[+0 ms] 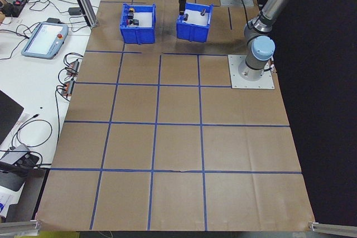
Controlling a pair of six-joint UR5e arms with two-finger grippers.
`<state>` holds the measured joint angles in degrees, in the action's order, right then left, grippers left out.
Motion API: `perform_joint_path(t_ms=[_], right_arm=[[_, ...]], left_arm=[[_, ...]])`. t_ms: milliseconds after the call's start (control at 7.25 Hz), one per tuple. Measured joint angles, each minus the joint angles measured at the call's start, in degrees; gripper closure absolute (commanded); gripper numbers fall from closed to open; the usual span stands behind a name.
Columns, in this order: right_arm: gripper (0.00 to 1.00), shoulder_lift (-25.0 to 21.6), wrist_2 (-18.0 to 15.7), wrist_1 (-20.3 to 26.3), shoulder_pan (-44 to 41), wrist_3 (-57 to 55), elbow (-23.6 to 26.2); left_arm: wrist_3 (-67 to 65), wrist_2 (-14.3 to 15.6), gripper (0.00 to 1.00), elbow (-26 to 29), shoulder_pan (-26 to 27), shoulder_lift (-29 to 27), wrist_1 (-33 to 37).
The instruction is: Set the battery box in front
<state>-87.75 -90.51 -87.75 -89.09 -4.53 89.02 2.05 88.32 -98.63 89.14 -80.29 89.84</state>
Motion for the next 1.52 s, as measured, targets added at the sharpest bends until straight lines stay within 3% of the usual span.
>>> perform_joint_path(t_ms=[552,966,1241,1517], right_arm=[[0.00,-0.01,0.26,-0.09,0.80,2.17,-0.85],[0.00,2.93,0.31,0.41,-0.67,13.13,-5.45],[0.00,7.02,0.22,-0.16,-4.62,17.35,-8.35],[0.00,12.54,0.24,-0.38,-9.38,24.12,-12.95]], left_arm=[[-0.66,0.04,0.00,-0.05,0.06,-0.29,-0.41],[-2.58,-1.12,0.01,-1.27,0.29,-0.33,-0.45],[-17.47,-3.49,0.01,-5.07,2.90,-0.37,-3.10],[-43.85,-3.82,0.01,-7.78,8.98,-0.43,-4.18]])
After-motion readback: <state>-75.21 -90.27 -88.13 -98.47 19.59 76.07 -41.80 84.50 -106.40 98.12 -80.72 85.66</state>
